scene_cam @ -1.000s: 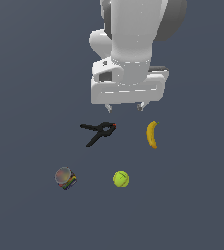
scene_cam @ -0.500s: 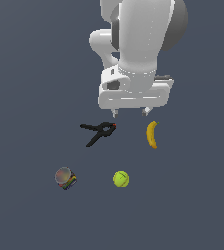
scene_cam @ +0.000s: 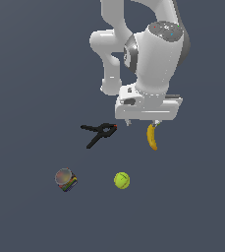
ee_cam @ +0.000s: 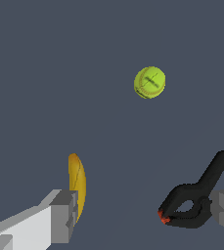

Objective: Pick up a designated object from a clutter of objects.

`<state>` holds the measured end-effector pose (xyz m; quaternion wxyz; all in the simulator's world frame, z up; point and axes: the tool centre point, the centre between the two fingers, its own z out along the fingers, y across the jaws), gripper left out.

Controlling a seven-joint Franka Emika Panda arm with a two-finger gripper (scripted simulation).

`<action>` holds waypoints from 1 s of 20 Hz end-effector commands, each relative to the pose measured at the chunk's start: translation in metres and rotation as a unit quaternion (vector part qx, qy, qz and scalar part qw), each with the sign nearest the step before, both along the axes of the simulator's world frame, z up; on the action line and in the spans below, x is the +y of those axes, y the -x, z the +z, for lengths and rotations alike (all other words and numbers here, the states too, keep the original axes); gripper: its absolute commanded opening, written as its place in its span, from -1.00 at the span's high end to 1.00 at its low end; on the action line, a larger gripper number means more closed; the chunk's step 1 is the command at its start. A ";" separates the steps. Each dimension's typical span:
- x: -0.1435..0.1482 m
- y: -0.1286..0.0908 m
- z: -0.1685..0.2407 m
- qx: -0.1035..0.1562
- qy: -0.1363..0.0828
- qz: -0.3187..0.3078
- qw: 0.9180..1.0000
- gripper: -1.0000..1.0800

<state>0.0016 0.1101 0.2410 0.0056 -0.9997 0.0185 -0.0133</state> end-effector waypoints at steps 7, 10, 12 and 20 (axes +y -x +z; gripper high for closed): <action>0.051 0.028 -0.066 0.006 -0.001 -0.056 0.998 -0.92; 0.068 0.042 -0.089 0.008 0.000 -0.076 0.997 -0.92; 0.078 0.052 -0.103 0.009 0.000 -0.089 0.996 -0.92; 0.107 0.088 -0.149 0.013 0.002 -0.131 0.991 -0.92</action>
